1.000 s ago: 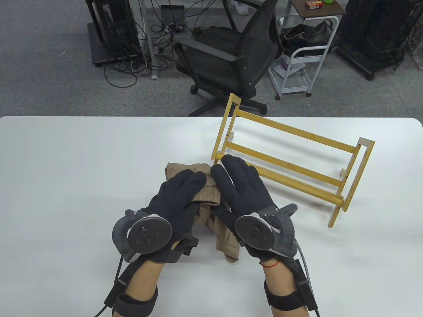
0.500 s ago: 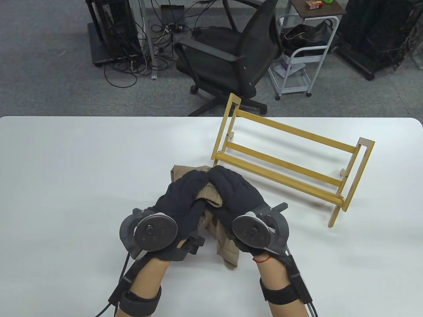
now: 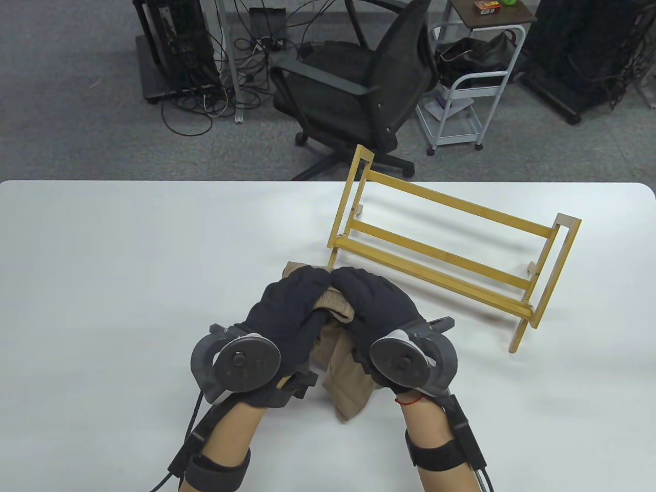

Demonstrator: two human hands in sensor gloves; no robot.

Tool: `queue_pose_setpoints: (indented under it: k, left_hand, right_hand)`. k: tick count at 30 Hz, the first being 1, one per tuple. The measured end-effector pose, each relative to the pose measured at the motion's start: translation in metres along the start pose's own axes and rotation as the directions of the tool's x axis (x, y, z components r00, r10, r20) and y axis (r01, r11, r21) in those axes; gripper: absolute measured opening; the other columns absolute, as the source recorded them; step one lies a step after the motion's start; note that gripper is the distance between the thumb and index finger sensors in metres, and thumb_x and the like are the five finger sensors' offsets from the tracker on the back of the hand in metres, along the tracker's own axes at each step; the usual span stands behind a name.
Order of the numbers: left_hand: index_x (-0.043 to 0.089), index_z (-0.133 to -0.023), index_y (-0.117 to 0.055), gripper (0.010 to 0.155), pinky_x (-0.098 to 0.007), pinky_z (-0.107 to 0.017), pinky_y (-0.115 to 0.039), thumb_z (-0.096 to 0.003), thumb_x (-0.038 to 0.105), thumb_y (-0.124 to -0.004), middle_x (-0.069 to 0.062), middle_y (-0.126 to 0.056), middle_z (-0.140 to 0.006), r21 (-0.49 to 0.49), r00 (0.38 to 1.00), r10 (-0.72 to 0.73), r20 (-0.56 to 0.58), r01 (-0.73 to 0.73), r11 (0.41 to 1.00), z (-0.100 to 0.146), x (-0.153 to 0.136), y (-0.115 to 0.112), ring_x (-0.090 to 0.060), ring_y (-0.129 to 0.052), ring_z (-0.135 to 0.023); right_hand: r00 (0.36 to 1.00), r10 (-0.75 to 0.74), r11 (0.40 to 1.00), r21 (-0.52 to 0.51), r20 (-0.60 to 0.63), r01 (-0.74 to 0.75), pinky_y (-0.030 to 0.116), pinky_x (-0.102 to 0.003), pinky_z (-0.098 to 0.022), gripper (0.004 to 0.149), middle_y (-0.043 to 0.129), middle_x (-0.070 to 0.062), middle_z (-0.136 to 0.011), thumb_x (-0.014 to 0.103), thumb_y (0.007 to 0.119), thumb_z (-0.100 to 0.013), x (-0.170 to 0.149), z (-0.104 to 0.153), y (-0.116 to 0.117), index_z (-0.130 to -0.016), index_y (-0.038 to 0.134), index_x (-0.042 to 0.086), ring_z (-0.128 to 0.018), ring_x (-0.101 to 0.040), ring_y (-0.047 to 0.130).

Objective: Hang shorts on book rack

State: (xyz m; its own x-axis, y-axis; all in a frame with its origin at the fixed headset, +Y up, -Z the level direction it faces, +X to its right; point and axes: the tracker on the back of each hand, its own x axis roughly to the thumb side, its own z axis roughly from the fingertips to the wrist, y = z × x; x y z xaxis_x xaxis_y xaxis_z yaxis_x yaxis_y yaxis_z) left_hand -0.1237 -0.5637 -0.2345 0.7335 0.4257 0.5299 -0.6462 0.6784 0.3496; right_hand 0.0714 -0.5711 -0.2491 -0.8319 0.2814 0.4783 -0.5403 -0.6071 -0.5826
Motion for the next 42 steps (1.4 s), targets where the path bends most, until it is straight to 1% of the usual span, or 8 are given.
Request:
queue_pose_setpoints:
  k: [5, 10, 13, 19, 24, 28, 36, 42]
  left_hand:
    - [0.027, -0.098, -0.075, 0.052, -0.046, -0.047, -0.083, -0.0485, 0.041, -0.082, -0.011, -0.082, -0.098, -0.015, 0.998, -0.058, 0.015, 0.058, 0.998, 0.006, -0.005, 0.001, -0.04, -0.092, -0.075]
    - [0.025, -0.098, -0.076, 0.053, -0.048, -0.051, -0.08, -0.0489, 0.043, -0.08, -0.011, -0.078, -0.101, -0.038, 0.997, -0.07, 0.011, 0.071, 0.997, 0.014, -0.014, 0.005, -0.042, -0.088, -0.079]
    - [0.024, -0.099, -0.075, 0.054, -0.051, -0.053, -0.078, -0.0491, 0.044, -0.079, -0.011, -0.077, -0.102, -0.044, 0.998, -0.06, 0.008, 0.06, 0.997, 0.021, -0.019, 0.007, -0.044, -0.085, -0.083]
    - [0.024, -0.099, -0.075, 0.055, -0.053, -0.055, -0.076, -0.0491, 0.047, -0.077, -0.011, -0.077, -0.103, -0.047, 0.993, -0.119, 0.012, 0.119, 0.992, 0.031, -0.032, 0.011, -0.045, -0.083, -0.084]
    - [0.023, -0.099, -0.075, 0.056, -0.055, -0.057, -0.075, -0.0494, 0.048, -0.075, -0.012, -0.075, -0.104, -0.062, 0.993, -0.117, -0.014, 0.116, 0.991, 0.044, -0.046, 0.01, -0.046, -0.081, -0.086]
    - [0.023, -0.099, -0.074, 0.056, -0.056, -0.058, -0.074, -0.0496, 0.048, -0.075, -0.011, -0.074, -0.105, -0.065, 0.989, -0.144, -0.032, 0.142, 0.988, 0.052, -0.057, 0.009, -0.046, -0.08, -0.087]
    - [0.024, -0.099, -0.074, 0.056, -0.056, -0.058, -0.073, -0.0496, 0.049, -0.074, -0.011, -0.073, -0.105, -0.06, 0.979, -0.199, -0.037, 0.196, 0.979, 0.059, -0.075, 0.001, -0.046, -0.079, -0.089]
    - [0.024, -0.099, -0.074, 0.055, -0.057, -0.058, -0.072, -0.0496, 0.049, -0.073, -0.01, -0.072, -0.105, -0.056, 0.978, -0.201, -0.061, 0.198, 0.979, 0.063, -0.089, -0.001, -0.047, -0.078, -0.089]
  right_hand:
    - [0.999, 0.054, 0.998, 0.011, 0.005, -0.054, 0.09, -0.03, -0.055, 0.052, 0.097, 0.005, -0.08, 0.049, 0.095, -0.035, -0.004, -0.001, 0.002, -0.083, 0.08, 0.035, -0.066, -0.013, 0.104]
    - [0.996, 0.084, 0.996, 0.016, -0.022, -0.084, 0.09, -0.031, -0.055, 0.052, 0.097, 0.005, -0.08, 0.049, 0.095, -0.035, -0.014, -0.004, 0.001, -0.083, 0.08, 0.034, -0.066, -0.014, 0.104]
    - [0.993, 0.113, 0.994, 0.006, -0.047, -0.113, 0.089, -0.031, -0.055, 0.052, 0.096, 0.005, -0.081, 0.049, 0.094, -0.036, -0.024, -0.007, -0.005, -0.083, 0.08, 0.034, -0.066, -0.014, 0.104]
    - [0.986, 0.143, 0.99, -0.009, -0.088, -0.144, 0.089, -0.031, -0.055, 0.052, 0.096, 0.005, -0.081, 0.049, 0.094, -0.036, -0.039, -0.012, -0.017, -0.084, 0.08, 0.034, -0.067, -0.014, 0.104]
    - [0.975, 0.19, 0.981, -0.007, -0.114, -0.192, 0.089, -0.031, -0.055, 0.052, 0.096, 0.005, -0.081, 0.049, 0.094, -0.037, -0.054, -0.015, -0.027, -0.084, 0.079, 0.034, -0.067, -0.014, 0.104]
    - [0.966, 0.208, 0.977, -0.007, -0.153, -0.211, 0.089, -0.031, -0.055, 0.052, 0.096, 0.005, -0.081, 0.05, 0.093, -0.037, -0.067, -0.018, -0.033, -0.084, 0.079, 0.034, -0.067, -0.014, 0.104]
    - [0.944, 0.246, 0.968, 0.014, -0.219, -0.249, 0.088, -0.031, -0.056, 0.052, 0.095, 0.004, -0.082, 0.05, 0.093, -0.037, -0.091, -0.023, -0.038, -0.085, 0.079, 0.034, -0.068, -0.015, 0.103]
    - [0.919, 0.292, 0.956, 0.044, -0.264, -0.291, 0.087, -0.031, -0.058, 0.052, 0.094, 0.005, -0.084, 0.05, 0.092, -0.038, -0.108, -0.032, -0.041, -0.086, 0.077, 0.035, -0.07, -0.014, 0.102]
